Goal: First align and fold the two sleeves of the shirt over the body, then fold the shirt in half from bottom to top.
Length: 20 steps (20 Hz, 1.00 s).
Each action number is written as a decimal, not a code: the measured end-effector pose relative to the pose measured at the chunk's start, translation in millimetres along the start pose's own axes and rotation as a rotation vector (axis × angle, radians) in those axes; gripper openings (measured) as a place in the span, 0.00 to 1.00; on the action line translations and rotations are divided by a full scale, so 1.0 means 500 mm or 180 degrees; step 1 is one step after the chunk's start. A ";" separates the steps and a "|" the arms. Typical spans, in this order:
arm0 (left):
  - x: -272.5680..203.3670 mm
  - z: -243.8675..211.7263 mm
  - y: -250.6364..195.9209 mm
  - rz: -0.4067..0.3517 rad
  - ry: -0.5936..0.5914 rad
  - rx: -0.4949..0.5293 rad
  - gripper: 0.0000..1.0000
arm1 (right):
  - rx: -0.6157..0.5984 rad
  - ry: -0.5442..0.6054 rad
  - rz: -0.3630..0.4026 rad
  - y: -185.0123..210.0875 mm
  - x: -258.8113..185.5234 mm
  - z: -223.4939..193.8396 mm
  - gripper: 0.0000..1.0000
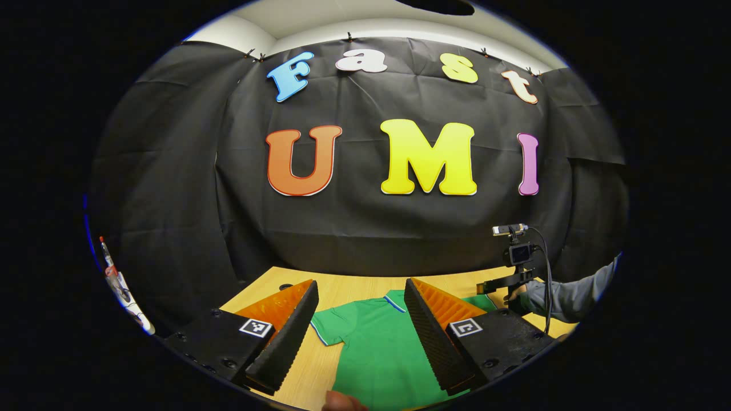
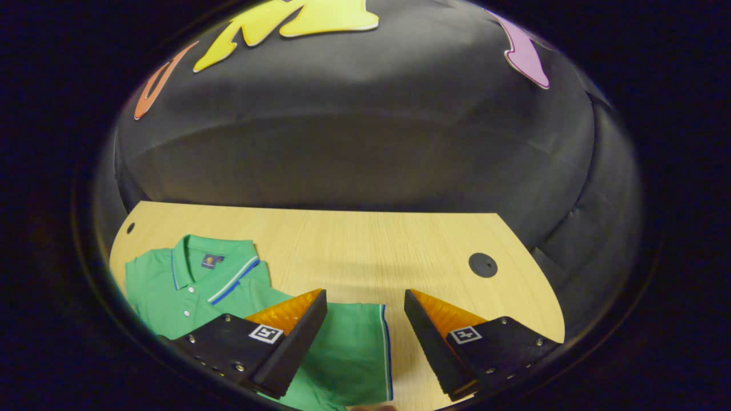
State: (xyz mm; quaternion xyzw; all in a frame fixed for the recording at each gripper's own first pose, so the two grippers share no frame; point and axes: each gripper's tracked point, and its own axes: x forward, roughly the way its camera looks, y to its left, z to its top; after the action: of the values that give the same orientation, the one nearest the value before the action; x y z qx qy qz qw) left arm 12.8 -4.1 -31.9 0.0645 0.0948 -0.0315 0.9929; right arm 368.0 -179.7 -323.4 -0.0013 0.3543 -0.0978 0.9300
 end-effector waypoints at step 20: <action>-0.012 0.001 0.018 0.0134 0.0013 -0.0022 0.96 | 0.0022 0.0090 -0.0375 -0.012 0.040 -0.059 0.01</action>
State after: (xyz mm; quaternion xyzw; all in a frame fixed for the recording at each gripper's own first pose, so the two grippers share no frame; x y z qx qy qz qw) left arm 7.9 5.1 -29.0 0.0632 0.0955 -0.0101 0.9934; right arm 362.2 -187.2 -358.3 -0.0175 0.3664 -0.1537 0.9175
